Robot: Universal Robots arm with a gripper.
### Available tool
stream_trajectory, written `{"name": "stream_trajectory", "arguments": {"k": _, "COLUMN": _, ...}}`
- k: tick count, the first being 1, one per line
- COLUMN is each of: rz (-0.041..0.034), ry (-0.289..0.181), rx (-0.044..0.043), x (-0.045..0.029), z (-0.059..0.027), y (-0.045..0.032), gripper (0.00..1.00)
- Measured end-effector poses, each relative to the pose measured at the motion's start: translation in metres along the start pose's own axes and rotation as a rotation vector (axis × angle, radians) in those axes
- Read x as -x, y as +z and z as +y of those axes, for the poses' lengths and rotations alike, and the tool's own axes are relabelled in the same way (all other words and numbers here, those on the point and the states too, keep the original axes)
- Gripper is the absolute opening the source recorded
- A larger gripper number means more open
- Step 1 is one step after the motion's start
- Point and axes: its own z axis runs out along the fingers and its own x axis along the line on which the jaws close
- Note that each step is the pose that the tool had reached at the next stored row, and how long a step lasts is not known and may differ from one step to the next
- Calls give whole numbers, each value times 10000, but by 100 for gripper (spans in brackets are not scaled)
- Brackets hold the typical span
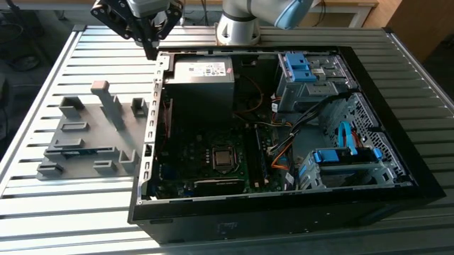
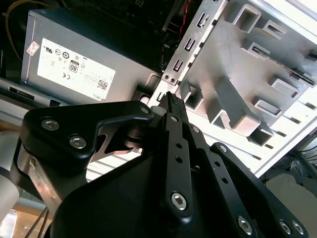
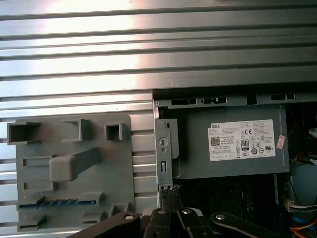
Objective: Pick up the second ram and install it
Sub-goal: 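Reach for the second ram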
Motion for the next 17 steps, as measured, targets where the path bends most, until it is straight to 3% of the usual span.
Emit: {"name": "stream_trajectory", "arguments": {"k": 17, "rz": 0, "ry": 0, "rx": 0, "x": -139, "z": -11, "y": 3, "gripper": 11}}
